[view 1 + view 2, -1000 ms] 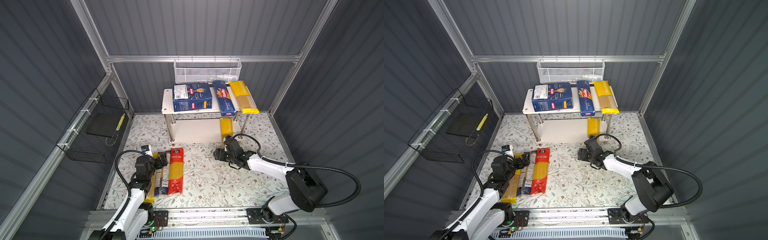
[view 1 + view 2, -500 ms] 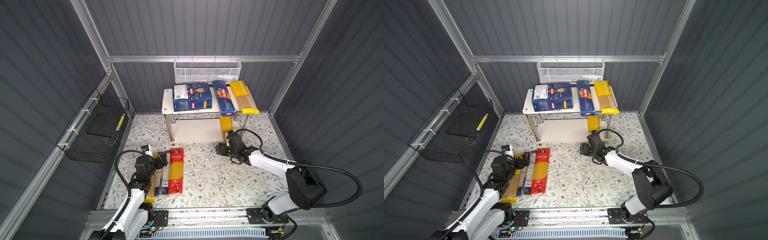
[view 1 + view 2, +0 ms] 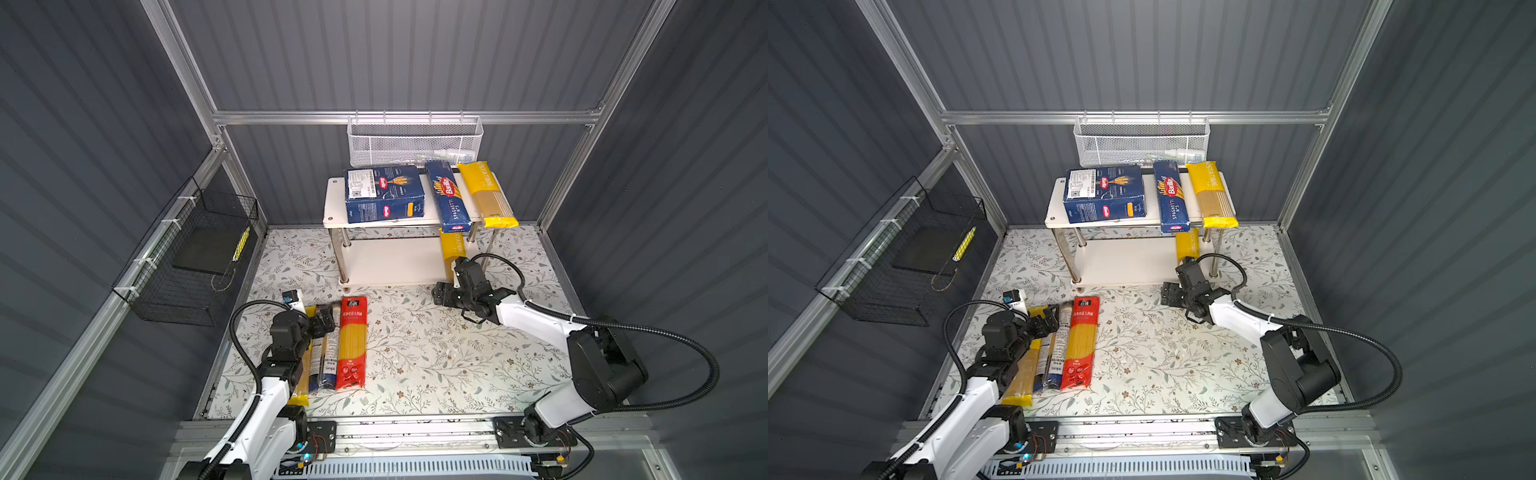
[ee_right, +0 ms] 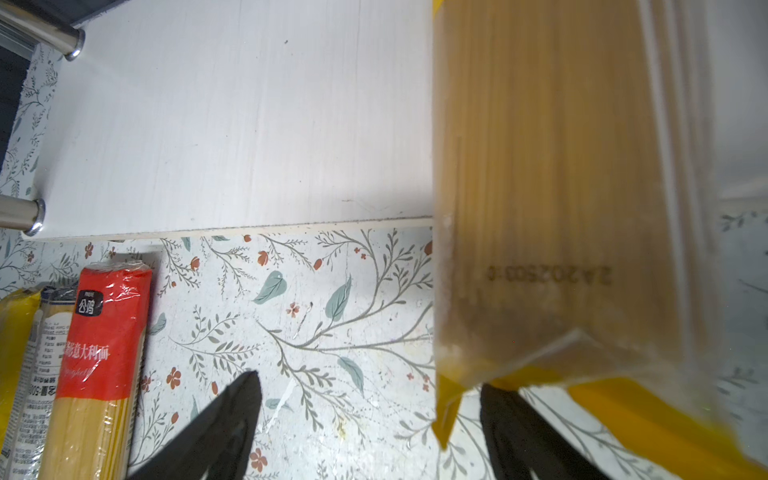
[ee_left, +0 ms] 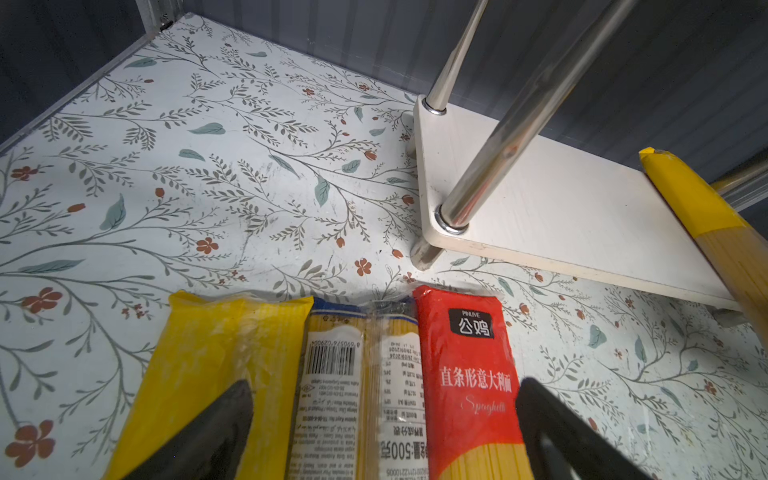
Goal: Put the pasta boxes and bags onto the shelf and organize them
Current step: 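Open the right gripper and withdraw it from the yellow bag, then move the right gripper over the red Spaghetti bag and descend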
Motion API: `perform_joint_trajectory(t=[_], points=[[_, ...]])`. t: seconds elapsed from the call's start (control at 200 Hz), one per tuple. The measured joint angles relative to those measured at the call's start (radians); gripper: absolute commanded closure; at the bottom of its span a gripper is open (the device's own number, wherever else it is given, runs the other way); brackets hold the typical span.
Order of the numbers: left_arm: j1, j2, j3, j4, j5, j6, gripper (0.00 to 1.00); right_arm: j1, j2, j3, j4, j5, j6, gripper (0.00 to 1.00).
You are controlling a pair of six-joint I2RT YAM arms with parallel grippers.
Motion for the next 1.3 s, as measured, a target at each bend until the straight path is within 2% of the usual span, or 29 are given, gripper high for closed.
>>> perform_joint_trajectory(t=[0.11,0.27,0.435,0.615,0.79,0.985,1.296], points=[[0.0,0.002,0.037,-0.071,-0.003,-0.002,0.0,0.047,-0.068,0.0,-0.055,0.032,-0.01,0.13],[0.0,0.005,0.126,-0.192,0.034,-0.047,0.0,0.182,-0.186,0.006,-0.128,0.079,0.0,0.11],[-0.008,0.019,0.17,-0.252,0.05,-0.051,0.0,0.316,-0.177,0.06,-0.201,0.13,0.06,0.09],[-0.008,0.019,0.17,-0.233,0.024,-0.013,0.0,0.494,0.0,0.179,-0.204,0.158,0.188,0.05],[-0.008,0.034,0.153,-0.178,-0.004,0.011,0.0,0.615,0.2,0.311,-0.184,0.148,0.288,0.03],[-0.008,-0.01,0.077,-0.135,-0.026,0.016,0.0,0.657,0.378,0.493,-0.228,0.129,0.349,0.01],[-0.008,-0.058,0.039,-0.106,-0.067,0.018,0.0,0.679,0.537,0.708,-0.379,0.132,0.412,0.01]])
